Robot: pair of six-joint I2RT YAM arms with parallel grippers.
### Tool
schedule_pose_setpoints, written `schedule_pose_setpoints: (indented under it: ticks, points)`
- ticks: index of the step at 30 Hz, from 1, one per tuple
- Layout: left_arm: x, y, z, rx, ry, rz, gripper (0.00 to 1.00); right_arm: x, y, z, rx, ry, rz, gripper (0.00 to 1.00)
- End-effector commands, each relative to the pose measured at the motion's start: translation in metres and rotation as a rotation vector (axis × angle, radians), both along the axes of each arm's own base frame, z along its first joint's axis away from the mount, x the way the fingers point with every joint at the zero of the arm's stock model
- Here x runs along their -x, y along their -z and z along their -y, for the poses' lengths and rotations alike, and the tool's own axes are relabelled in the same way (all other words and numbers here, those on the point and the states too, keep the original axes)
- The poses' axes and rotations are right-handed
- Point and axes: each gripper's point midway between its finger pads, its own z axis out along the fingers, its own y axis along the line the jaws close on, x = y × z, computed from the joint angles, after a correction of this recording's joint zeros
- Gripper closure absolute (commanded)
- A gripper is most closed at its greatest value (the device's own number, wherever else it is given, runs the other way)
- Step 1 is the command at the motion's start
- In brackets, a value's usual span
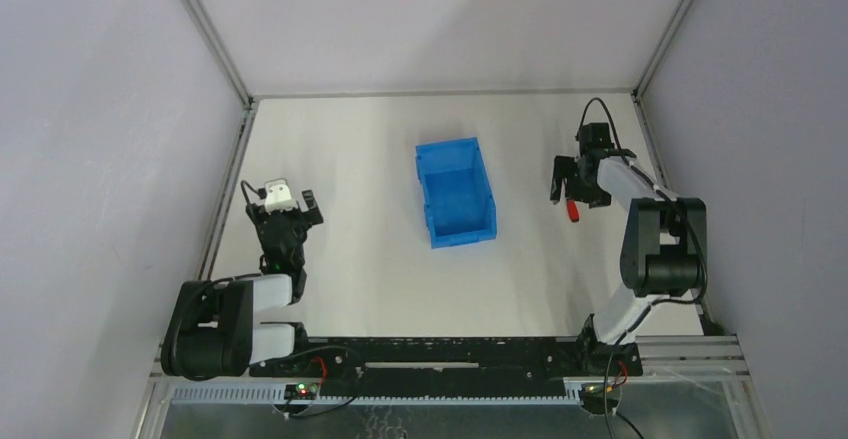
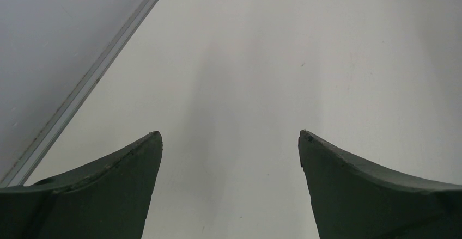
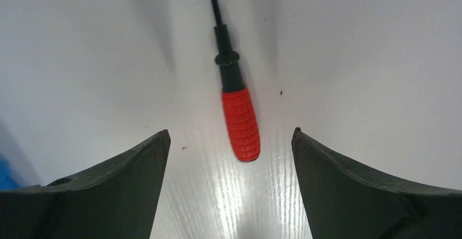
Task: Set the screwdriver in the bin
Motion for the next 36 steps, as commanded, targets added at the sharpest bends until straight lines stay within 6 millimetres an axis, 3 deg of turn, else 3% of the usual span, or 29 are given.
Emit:
schedule_pose_setpoints:
  ticks: [1, 3, 5, 8, 11, 13, 22, 29, 31, 36]
  points:
    - [-0.014, -0.037, -0.001, -0.007, 0.001, 0.120, 0.00, -0.011, 0.013, 0.014, 0.026, 0.007, -0.031, 0.12]
    - [-0.014, -0.037, -0.001, -0.007, 0.001, 0.119, 0.00, -0.013, 0.026, 0.013, 0.011, 0.001, -0.049, 0.16]
    - [-0.014, -0.037, -0.001, -0.007, 0.001, 0.120, 0.00, -0.013, 0.038, 0.013, -0.005, 0.008, -0.075, 0.28]
    - [-0.014, -0.037, -0.001, -0.007, 0.001, 0.119, 0.00, -0.009, 0.046, 0.015, -0.005, 0.024, -0.108, 0.66]
    - [-0.014, -0.037, -0.001, -0.007, 0.001, 0.119, 0.00, -0.011, 0.037, 0.015, -0.004, 0.030, -0.082, 0.89]
    - [-0.014, -0.037, -0.001, -0.007, 0.001, 0.119, 0.00, -0.013, 0.021, 0.014, -0.011, 0.026, -0.043, 0.97]
    - [-0.014, -0.036, -0.001, -0.007, 0.001, 0.118, 0.00, -0.005, -0.092, 0.006, -0.047, 0.026, 0.146, 1.00]
    - [-0.014, -0.036, -0.001, -0.008, 0.001, 0.118, 0.00, 0.008, -0.156, -0.023, -0.177, 0.036, 0.249, 0.99]
    - [-0.014, -0.037, -0.001, -0.008, 0.001, 0.119, 0.00, 0.010, -0.173, -0.038, -0.216, 0.021, 0.280, 0.98]
    - [-0.014, -0.037, -0.001, -0.007, 0.001, 0.119, 0.00, 0.017, -0.216, -0.112, -0.337, -0.159, 0.371, 0.96]
